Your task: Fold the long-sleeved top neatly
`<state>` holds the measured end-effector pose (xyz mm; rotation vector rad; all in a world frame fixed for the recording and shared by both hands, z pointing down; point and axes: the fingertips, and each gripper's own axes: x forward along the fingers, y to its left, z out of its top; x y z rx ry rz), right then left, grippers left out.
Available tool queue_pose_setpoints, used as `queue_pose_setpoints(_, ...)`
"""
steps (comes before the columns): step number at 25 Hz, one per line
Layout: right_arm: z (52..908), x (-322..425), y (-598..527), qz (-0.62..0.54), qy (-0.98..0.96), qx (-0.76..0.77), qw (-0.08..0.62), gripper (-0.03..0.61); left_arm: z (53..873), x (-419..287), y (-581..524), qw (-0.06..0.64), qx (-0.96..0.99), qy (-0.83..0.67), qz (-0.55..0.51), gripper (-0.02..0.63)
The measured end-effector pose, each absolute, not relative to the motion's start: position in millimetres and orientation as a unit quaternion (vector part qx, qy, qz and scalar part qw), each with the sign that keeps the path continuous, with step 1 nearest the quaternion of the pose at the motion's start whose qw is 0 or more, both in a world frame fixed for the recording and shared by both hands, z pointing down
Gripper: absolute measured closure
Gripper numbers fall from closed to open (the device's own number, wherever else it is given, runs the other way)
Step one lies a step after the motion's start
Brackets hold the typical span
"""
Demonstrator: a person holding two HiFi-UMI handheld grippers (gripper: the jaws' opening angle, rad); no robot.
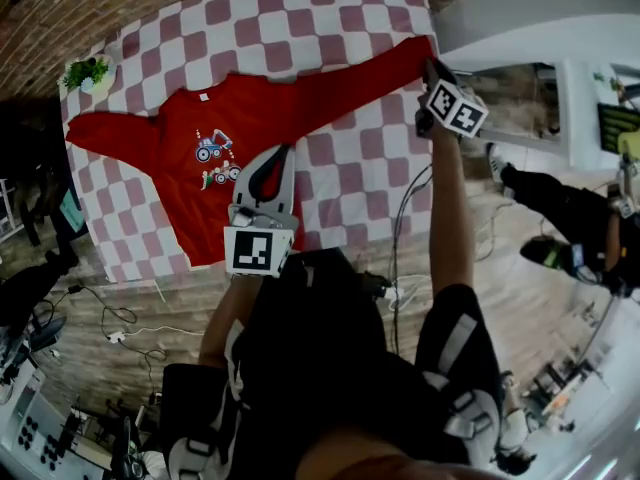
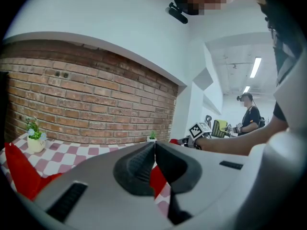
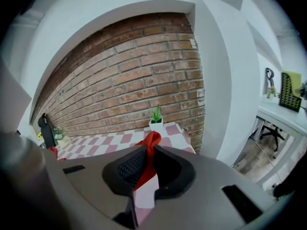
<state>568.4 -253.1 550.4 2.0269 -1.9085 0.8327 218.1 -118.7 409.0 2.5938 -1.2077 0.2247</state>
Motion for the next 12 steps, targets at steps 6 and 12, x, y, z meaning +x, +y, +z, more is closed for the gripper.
queue_pose_setpoints(6, 480, 530, -230, 0.216, -0.700, 0.674, 0.097, 0.540, 383, 189, -83, 0.109, 0.880, -0.456, 0.073, 0.606)
queue_pose_setpoints(12, 408, 475, -205, 0.154, -0.746, 0.643, 0.081, 0.540, 359, 155, -42, 0.095, 0.861, -0.495, 0.068, 0.606)
